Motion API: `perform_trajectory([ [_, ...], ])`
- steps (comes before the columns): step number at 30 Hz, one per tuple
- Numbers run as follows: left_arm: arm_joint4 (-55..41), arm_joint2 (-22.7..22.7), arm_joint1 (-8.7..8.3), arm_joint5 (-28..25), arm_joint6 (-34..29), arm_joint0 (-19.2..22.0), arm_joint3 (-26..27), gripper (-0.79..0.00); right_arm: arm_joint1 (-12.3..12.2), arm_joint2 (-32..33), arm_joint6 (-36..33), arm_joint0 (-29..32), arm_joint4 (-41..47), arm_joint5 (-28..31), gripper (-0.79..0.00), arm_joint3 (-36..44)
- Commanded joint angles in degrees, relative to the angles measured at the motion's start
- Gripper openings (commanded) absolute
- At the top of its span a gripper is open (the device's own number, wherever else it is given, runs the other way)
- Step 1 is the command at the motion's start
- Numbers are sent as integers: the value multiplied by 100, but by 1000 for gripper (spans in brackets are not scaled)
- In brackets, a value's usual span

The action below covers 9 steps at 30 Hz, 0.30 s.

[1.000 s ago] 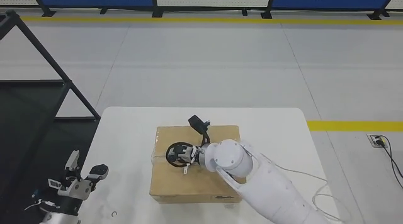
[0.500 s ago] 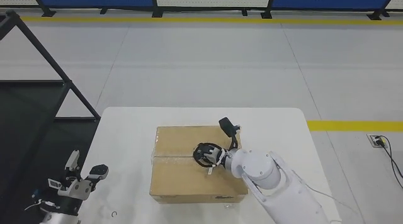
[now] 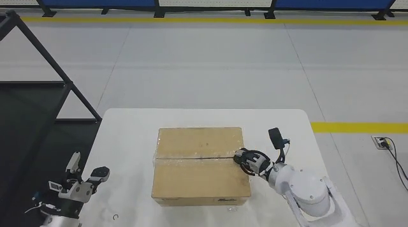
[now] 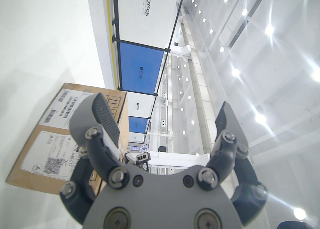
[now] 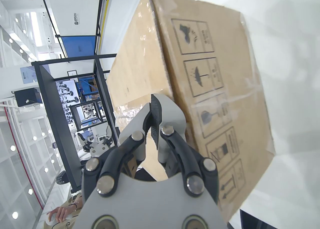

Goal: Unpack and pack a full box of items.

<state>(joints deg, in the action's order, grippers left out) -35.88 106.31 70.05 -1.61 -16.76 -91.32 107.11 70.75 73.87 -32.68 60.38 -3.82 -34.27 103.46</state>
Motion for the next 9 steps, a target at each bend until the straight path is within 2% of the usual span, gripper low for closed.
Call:
perform_trajectory([
  [1,0,0,0,0,0,0,0,0,-32,264,96,230,22,51,-785,235],
  [9,0,0,0,0,0,0,0,0,-88,1324,828,1383,504,776,-773,1222],
])
